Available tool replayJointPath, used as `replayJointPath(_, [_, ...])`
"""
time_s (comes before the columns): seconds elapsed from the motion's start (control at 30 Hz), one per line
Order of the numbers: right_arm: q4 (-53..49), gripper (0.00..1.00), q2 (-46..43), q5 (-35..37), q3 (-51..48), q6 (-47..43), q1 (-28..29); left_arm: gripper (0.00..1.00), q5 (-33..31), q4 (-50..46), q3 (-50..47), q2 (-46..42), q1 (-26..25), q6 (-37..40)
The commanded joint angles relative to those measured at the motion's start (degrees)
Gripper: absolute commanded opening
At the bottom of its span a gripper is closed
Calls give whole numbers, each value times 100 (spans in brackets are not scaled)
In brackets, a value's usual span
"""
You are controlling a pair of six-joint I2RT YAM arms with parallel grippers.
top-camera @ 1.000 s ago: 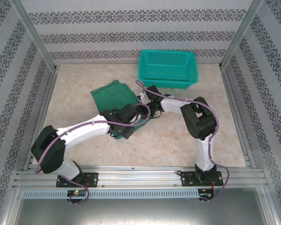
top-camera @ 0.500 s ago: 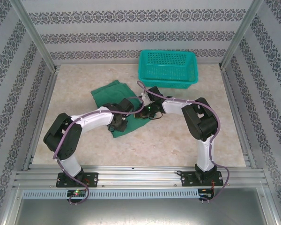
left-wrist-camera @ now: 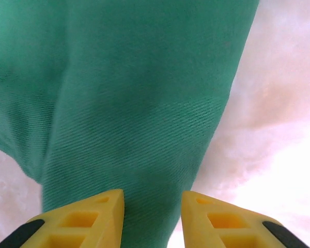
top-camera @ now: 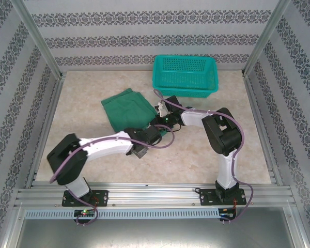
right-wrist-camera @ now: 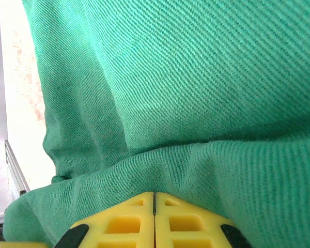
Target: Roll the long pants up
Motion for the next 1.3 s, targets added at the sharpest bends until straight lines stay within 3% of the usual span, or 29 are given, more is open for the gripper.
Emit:
replayJointPath(0.0, [-625, 9, 172, 415, -285, 37, -136, 36, -597, -458, 199, 467, -84, 296])
replayJointPath(0.33, [-637, 8, 163, 367, -260, 63, -189, 48, -721, -392, 273, 849, -170, 548])
replayJointPath(0.7, [-658, 8, 225, 330, -165, 91, -193, 51, -1328, -391, 312, 765, -247, 575])
replayJointPath(0.73, [-675, 8, 224, 327, -155, 73, -193, 71, -1444, -400, 321, 706, -272, 549])
replayJointPath(0.77, [-694, 8, 225, 336, -141, 66, -194, 99, -1598, -402, 333, 653, -294, 491])
replayJointPath(1.1, [-775, 8, 216, 369, -109, 70, -188, 100, -1318, -306, 623, 1344, -138, 709])
replayJointPath(1.27, [-834, 8, 146, 396, -110, 54, -197, 88, -925, -108, 697, 1791, -48, 878])
